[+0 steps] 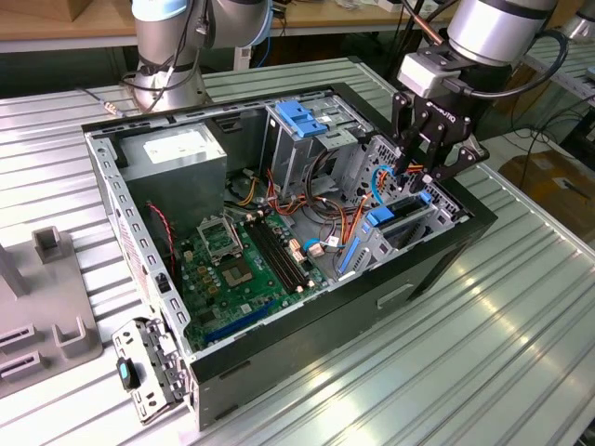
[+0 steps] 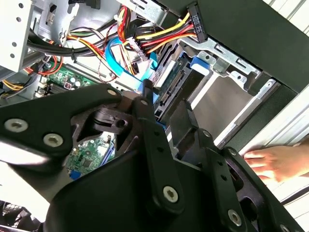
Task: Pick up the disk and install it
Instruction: 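Insert the first disk wire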
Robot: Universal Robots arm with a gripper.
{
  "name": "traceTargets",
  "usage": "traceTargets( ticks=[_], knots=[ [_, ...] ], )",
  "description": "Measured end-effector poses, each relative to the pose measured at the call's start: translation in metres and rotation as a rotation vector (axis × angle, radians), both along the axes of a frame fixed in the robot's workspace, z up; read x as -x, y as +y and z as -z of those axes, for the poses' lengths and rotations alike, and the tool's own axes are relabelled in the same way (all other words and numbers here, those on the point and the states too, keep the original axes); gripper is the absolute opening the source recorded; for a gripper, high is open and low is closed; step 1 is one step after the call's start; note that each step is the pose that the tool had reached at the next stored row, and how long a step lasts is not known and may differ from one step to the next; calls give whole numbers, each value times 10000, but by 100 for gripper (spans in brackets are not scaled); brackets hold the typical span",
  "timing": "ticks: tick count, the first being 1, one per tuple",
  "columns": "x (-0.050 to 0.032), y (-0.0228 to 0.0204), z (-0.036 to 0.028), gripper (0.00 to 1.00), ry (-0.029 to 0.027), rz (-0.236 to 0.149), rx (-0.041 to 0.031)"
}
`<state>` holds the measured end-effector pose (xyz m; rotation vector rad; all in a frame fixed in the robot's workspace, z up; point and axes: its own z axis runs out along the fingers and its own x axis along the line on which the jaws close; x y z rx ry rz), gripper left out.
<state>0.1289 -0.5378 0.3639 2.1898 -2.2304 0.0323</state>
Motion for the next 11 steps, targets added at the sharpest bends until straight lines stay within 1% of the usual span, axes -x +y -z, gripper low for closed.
traceTargets(
  ticks=[1,2,5,11],
  knots=[
    [0,0,0,34,0,0,0],
    [0,0,0,34,0,-1,0],
    [0,0,1,16,0,0,0],
    [0,0,2,16,0,0,1]
  ],
)
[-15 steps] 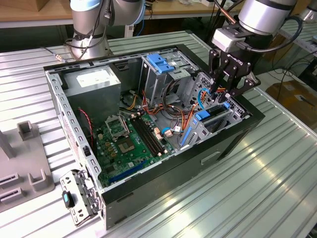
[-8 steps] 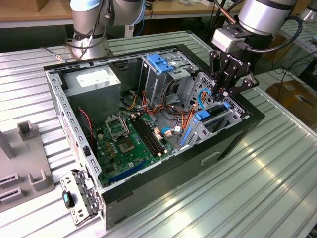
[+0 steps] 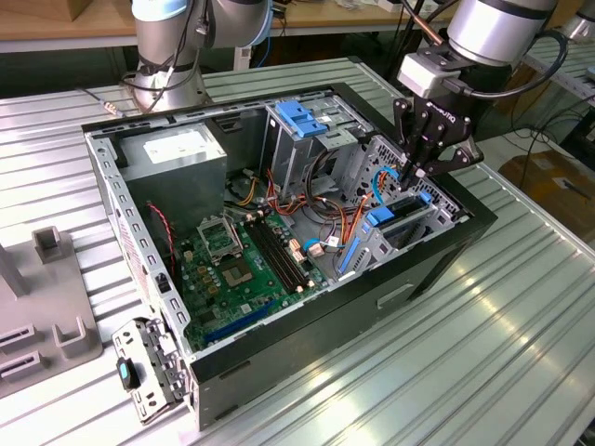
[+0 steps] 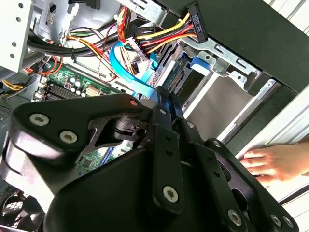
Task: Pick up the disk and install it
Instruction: 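Insert the first disk wire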
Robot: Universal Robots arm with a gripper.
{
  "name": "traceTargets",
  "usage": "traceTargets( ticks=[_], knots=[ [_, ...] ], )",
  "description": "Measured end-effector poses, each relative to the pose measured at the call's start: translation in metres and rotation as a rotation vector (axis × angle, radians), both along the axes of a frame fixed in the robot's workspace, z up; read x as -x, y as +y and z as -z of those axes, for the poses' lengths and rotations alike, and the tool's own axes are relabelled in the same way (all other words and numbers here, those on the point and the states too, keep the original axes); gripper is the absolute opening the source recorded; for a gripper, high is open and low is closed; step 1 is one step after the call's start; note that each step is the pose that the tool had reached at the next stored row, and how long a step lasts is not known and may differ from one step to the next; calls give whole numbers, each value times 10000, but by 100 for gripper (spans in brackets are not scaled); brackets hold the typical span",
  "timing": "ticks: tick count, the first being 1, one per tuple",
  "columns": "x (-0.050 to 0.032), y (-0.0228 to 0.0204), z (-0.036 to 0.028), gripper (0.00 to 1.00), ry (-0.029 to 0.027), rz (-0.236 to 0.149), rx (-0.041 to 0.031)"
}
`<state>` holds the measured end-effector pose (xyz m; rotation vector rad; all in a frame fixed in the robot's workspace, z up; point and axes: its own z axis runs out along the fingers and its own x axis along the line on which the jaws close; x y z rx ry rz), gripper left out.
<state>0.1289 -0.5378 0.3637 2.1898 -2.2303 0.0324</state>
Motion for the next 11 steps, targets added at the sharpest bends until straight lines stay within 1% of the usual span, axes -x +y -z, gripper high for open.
traceTargets(
  ticks=[2,4,5,7,8,11],
  knots=[
    [4,0,3,16,-6,-9,-4],
    [19,0,3,16,-47,-68,-2],
    [26,0,3,16,-86,-129,-1],
    [31,0,9,16,-141,-224,-3],
    [35,0,12,16,-186,-294,-2],
    [52,-4,17,16,-266,-380,1]
  ],
)
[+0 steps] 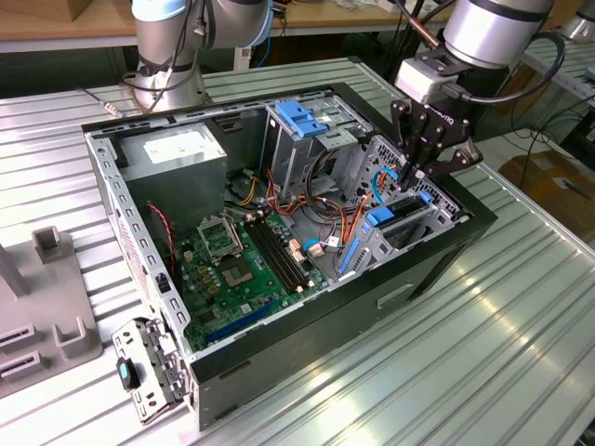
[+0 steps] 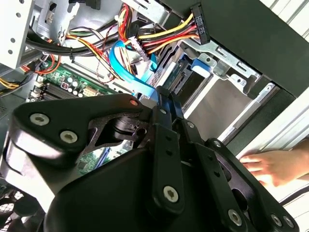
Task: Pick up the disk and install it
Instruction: 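Insert the first disk wire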
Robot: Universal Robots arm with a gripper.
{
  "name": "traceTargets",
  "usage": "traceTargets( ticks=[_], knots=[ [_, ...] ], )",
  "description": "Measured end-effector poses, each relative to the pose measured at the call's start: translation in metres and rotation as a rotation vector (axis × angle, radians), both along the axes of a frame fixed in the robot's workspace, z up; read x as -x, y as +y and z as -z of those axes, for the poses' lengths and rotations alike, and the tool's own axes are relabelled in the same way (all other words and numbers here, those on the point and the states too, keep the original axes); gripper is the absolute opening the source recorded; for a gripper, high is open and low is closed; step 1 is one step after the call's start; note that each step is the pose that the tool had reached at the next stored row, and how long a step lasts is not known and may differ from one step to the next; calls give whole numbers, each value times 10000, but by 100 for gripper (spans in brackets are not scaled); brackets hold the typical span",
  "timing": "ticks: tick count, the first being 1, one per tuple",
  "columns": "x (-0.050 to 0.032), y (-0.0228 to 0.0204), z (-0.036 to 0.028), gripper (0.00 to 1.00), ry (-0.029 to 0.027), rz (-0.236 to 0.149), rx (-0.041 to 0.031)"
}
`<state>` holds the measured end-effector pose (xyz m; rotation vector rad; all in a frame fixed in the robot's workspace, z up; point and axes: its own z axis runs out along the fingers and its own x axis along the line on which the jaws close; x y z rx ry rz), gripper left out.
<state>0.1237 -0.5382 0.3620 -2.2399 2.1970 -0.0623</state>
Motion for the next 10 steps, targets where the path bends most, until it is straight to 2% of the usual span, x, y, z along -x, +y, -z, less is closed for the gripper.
traceTargets(
  ticks=[4,7,10],
  knots=[
    [37,-16,12,16,-79,-64,-1],
    [76,-49,36,16,-139,-123,-3],
    [97,-74,58,16,-175,-171,-15]
  ],
)
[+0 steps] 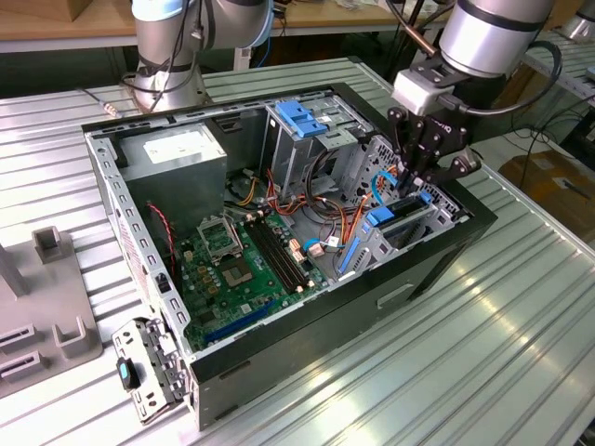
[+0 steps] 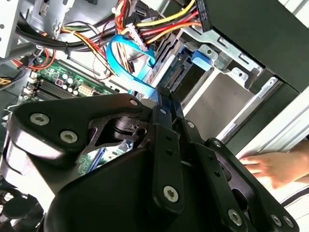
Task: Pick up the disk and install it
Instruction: 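Insert the first disk wire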
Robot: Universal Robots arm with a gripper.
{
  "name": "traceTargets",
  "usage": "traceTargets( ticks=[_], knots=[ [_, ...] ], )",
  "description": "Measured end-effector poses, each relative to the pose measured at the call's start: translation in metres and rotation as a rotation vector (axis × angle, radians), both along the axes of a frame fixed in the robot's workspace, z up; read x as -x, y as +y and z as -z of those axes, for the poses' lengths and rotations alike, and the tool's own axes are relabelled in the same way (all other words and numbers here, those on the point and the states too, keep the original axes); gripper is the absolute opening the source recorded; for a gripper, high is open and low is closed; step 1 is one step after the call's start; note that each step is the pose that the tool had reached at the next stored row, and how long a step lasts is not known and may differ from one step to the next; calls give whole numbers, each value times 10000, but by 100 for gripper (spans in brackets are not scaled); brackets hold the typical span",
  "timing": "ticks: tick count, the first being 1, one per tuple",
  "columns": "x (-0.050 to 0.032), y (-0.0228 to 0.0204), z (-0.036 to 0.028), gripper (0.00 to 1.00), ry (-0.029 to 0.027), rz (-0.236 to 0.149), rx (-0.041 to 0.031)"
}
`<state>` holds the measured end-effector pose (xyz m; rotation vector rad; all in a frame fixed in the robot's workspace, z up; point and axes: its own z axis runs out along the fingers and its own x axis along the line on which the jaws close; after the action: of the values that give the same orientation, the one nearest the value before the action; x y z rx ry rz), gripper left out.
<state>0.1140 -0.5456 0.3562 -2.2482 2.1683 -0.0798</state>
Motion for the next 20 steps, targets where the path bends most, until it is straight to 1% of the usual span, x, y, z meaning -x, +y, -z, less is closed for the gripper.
traceTargets(
  ticks=[1,3,6,8,10,11,12,13,16,20],
  knots=[
    [3,-8,7,16,-11,-34,-12],
    [13,-24,17,16,-58,-136,-35],
    [18,-24,18,16,-65,-137,-36],
    [39,-25,24,16,-141,-161,-75],
    [56,-26,34,16,-238,-194,-95],
    [63,-27,40,16,-302,-218,-100],
    [74,-29,46,16,-387,-260,-106],
    [88,-32,47,16,-409,-269,-107],
    [110,-34,52,16,-413,-273,-108],
    [110,-35,64,16,-413,-280,-108]
  ],
)
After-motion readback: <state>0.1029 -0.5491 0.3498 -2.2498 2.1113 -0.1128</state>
